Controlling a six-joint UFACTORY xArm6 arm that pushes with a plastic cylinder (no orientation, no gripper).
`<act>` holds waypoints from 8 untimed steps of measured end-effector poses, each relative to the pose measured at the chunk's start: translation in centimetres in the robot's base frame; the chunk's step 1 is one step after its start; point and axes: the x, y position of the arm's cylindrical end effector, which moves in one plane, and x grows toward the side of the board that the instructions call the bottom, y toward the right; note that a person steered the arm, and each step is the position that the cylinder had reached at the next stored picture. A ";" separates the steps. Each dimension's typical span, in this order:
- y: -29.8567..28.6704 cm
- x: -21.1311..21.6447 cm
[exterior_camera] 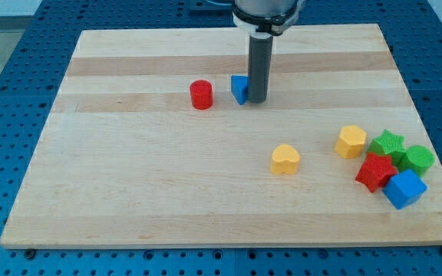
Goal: Move your hand to the right of the yellow heart
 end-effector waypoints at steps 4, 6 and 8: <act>-2.2 -0.3; 2.7 -0.3; 5.7 1.8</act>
